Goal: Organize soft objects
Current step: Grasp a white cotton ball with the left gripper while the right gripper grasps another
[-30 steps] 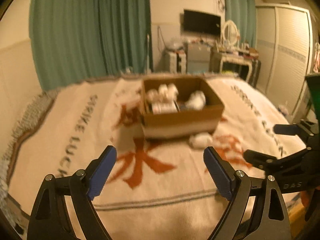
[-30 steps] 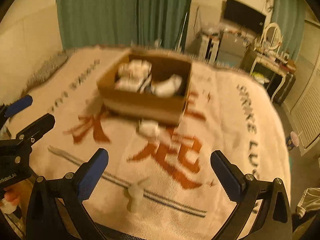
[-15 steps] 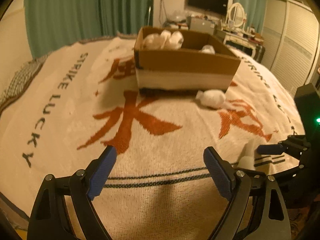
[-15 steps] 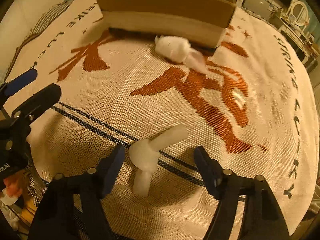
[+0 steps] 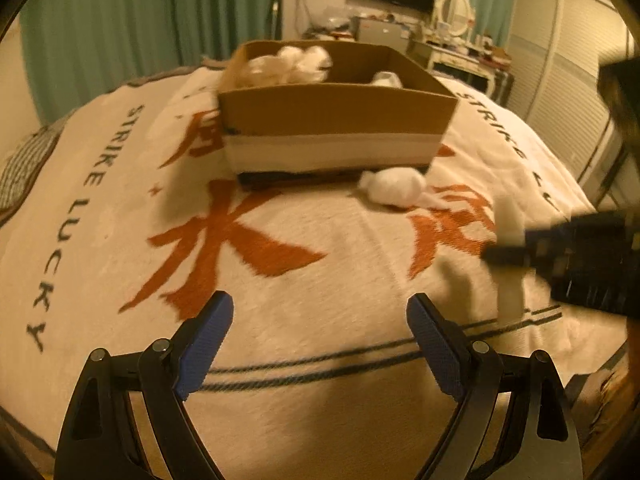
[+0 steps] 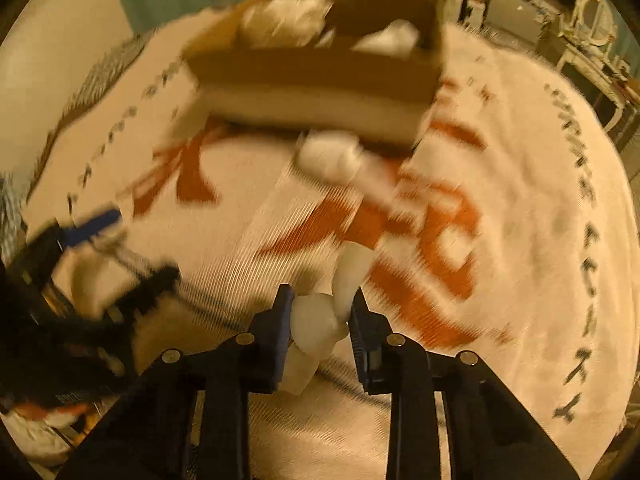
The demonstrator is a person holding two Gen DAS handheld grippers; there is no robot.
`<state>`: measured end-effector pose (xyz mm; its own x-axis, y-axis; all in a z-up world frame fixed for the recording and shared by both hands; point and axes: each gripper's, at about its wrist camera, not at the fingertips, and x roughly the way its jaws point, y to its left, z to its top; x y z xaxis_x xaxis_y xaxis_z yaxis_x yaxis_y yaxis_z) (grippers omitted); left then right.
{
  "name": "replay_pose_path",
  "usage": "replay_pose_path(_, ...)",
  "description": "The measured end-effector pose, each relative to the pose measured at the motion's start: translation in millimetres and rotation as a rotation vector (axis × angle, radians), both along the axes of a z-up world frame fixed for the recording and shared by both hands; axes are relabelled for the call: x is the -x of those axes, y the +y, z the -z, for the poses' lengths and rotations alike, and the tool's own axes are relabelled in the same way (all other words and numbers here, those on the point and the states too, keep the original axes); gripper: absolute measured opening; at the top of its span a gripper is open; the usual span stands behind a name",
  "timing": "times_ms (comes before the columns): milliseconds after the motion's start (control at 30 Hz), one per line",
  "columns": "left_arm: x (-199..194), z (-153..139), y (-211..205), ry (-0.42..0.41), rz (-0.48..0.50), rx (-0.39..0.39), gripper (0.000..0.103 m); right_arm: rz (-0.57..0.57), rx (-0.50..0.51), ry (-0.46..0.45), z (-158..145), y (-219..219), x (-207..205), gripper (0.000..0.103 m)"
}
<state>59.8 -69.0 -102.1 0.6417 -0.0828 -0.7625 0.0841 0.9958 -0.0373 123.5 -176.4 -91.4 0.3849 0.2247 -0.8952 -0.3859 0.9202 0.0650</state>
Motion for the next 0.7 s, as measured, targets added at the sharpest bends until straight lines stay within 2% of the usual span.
replay_pose_path(100,-14.9,-1.9,-18.4,-0.005,0.026,-0.005,0.090,0.028,0.006,-0.063,-17.5,-15.2,-16.8,0.027)
replay_pose_path(167,-27.1,-5.0,-29.2,-0.009,0.037,0.011,0.090,0.044,0.033,-0.079,-19.0,-18.0,-30.4,0.027)
replay_pose_path(300,-52.3,-9.7,-48.4,-0.042,0.052,0.029,0.088,0.080,0.019,-0.061,-16.0,-33.0,-51.9,0.027)
replay_pose_path(433,-80.1,-2.0,-59.1,-0.028,0.049,0.038,0.088,0.100,0.005,-0.084,-17.0,-47.0,-69.1,0.027)
replay_pose_path(500,-92.6,4.0,-63.1,-0.011,0.044,0.037,0.087,0.104,0.015,-0.104,-13.9,-50.1,-77.8,0.027)
replay_pose_path(567,-103.2,9.4,-66.5,0.002,0.044,0.035,0.079,0.110,0.008,-0.096,-8.2,-53.4,-85.5,0.027)
replay_pose_path(700,-119.3,19.9,-67.8,0.020,0.040,0.037,0.078,0.108,-0.001,-0.054,10.5,-59.8,-97.3,0.027)
